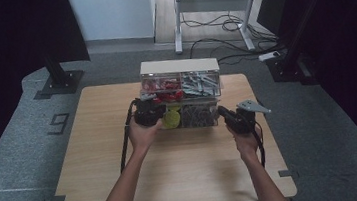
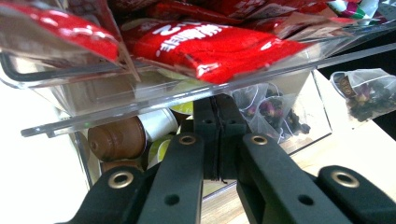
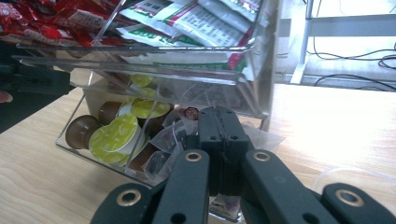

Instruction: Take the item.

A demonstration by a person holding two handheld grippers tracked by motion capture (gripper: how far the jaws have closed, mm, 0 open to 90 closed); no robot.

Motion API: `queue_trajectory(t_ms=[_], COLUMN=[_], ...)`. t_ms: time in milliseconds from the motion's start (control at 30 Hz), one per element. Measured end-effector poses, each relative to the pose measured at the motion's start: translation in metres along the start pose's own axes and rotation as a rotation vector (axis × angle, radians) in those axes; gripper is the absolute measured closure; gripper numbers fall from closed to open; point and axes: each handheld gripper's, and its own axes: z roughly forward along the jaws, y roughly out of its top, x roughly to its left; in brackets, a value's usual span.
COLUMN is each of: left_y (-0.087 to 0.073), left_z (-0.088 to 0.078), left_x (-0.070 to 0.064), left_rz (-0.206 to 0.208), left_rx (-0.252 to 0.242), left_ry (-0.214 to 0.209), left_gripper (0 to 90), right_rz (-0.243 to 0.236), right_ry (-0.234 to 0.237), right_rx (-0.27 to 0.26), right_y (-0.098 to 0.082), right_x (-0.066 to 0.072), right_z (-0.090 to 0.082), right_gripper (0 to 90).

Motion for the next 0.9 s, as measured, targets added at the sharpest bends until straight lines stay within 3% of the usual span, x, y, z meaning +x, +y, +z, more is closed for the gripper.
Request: queue_trajectory(t_ms=[900], left_y=[0.001], left_z=[0.001], left_x=[0.0], left_rz=[0.001], left_rx=[0.008], left_ry=[-0.001], left_gripper=[89.1], right_rz=[0.015], right_ry=[-0.066], right_rx=[-0.007], right_y=[0.008], right_x=[-0.028], right_z=[-0.009], right_gripper=[89.6])
